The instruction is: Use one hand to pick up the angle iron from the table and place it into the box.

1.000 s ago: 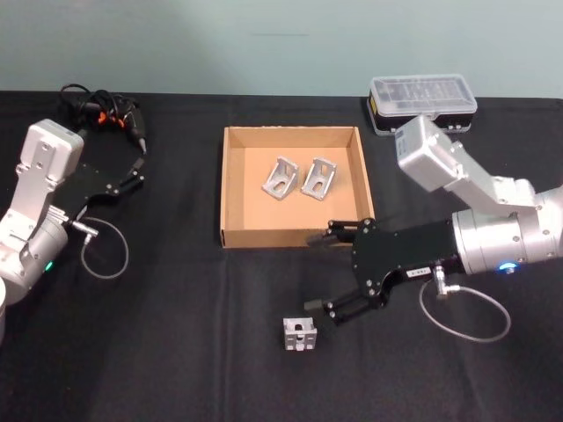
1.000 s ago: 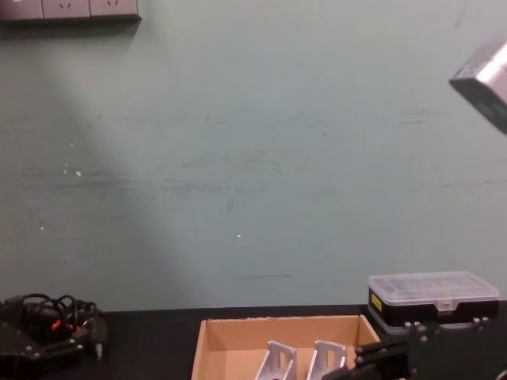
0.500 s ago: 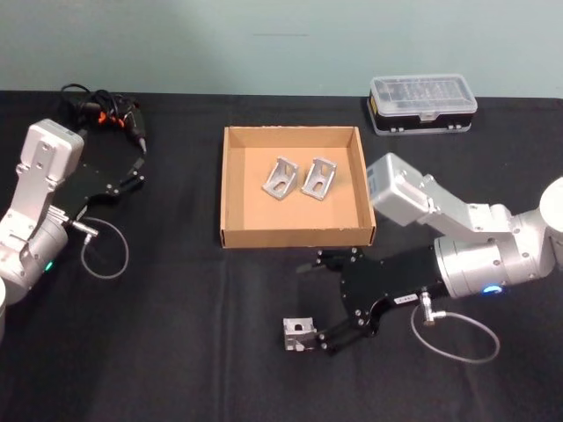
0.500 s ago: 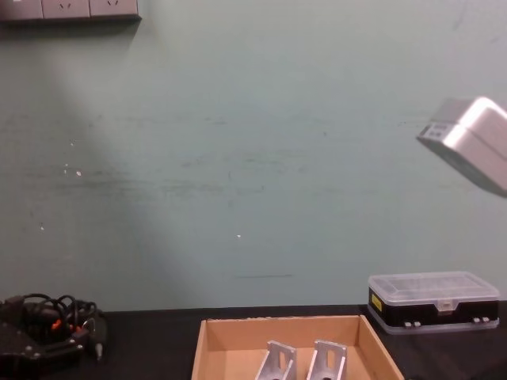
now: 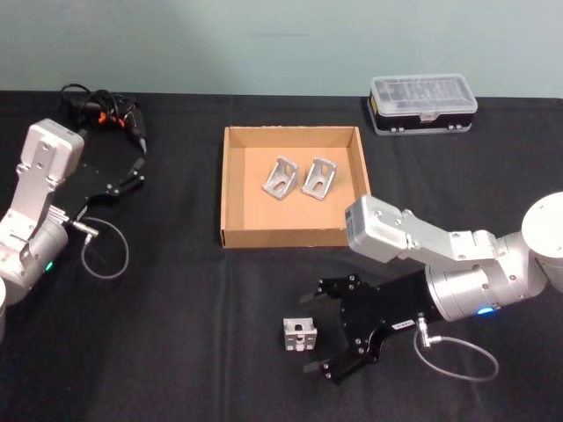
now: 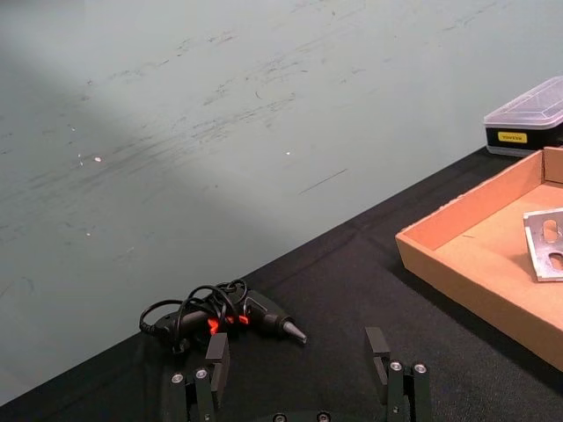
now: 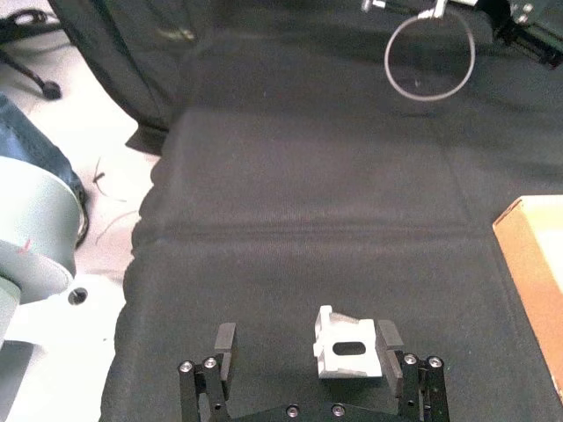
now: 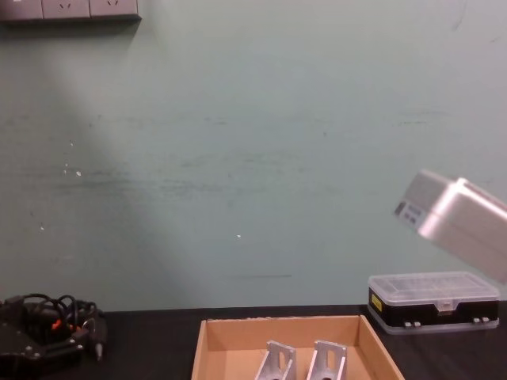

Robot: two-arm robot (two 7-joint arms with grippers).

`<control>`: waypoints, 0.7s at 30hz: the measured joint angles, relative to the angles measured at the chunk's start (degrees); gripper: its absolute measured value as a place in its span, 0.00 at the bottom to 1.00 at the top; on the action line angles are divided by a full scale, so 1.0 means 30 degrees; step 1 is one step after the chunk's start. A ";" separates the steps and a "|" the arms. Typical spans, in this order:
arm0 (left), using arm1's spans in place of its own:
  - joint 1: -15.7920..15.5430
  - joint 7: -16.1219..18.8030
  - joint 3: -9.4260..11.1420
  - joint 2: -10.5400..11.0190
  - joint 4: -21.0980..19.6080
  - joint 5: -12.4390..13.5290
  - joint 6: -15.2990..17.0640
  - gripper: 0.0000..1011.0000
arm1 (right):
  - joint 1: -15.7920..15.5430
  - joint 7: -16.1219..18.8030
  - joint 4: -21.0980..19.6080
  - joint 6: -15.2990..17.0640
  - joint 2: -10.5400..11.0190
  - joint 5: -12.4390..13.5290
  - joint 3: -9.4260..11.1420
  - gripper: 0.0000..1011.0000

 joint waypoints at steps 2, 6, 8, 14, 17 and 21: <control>0.0002 0.0000 0.0000 0.0000 0.0000 0.0000 0.0001 0.99 | 0.0021 -0.0083 -0.0002 0.0057 0.0028 -0.0117 -0.0099 0.99; 0.0001 0.0000 0.0000 0.0000 0.0000 0.0000 0.0001 0.99 | 0.0040 -0.0220 -0.0007 0.0121 0.0055 -0.0298 -0.0251 0.99; 0.0001 0.0000 0.0000 0.0000 0.0000 0.0000 0.0001 0.99 | 0.0040 -0.0319 0.0005 0.0165 0.0042 -0.0384 -0.0323 0.99; 0.0000 0.0000 0.0000 0.0000 0.0001 -0.0001 0.0001 0.99 | 0.0003 -0.0531 0.0192 0.0183 -0.0151 -0.0455 -0.0376 0.99; 0.0000 0.0000 0.0000 0.0000 0.0000 0.0001 0.0001 0.99 | -0.0018 -0.0597 0.0324 0.0194 -0.0273 -0.0470 -0.0401 0.99; -0.0001 0.0000 -0.0001 0.0000 0.0000 0.0000 0.0001 0.99 | -0.0057 -0.0715 0.0545 0.0211 -0.0487 -0.0522 -0.0441 0.99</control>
